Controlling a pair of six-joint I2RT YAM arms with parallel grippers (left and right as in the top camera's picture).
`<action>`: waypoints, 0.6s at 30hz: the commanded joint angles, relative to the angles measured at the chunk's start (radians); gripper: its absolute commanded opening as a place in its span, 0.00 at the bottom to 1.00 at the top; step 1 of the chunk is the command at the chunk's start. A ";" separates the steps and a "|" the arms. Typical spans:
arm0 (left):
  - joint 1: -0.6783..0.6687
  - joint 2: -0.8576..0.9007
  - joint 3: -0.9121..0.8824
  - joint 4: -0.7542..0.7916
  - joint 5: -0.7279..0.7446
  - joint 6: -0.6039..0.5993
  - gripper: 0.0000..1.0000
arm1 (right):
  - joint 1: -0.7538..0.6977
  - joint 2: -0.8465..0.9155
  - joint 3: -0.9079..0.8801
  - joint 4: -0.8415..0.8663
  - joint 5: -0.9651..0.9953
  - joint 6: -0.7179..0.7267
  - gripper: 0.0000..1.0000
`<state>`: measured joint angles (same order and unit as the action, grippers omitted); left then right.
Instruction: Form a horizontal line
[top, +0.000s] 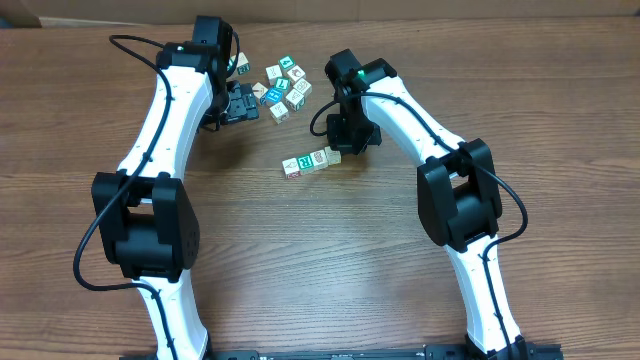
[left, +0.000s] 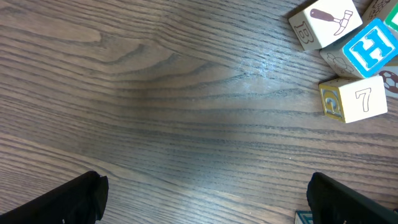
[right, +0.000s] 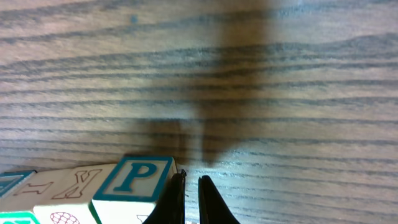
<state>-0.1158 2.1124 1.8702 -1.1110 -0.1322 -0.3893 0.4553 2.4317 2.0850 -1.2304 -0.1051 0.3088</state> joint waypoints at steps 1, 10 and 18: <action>0.004 -0.020 0.014 0.000 -0.009 0.001 1.00 | 0.010 0.008 -0.005 -0.006 -0.009 -0.012 0.06; 0.004 -0.020 0.014 0.000 -0.009 0.001 1.00 | 0.009 0.008 -0.005 0.048 0.089 -0.010 0.07; 0.004 -0.020 0.014 0.000 -0.009 0.001 1.00 | 0.008 0.008 -0.005 0.199 0.140 -0.011 0.06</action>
<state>-0.1158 2.1124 1.8702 -1.1110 -0.1322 -0.3893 0.4591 2.4317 2.0846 -1.0702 0.0116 0.3058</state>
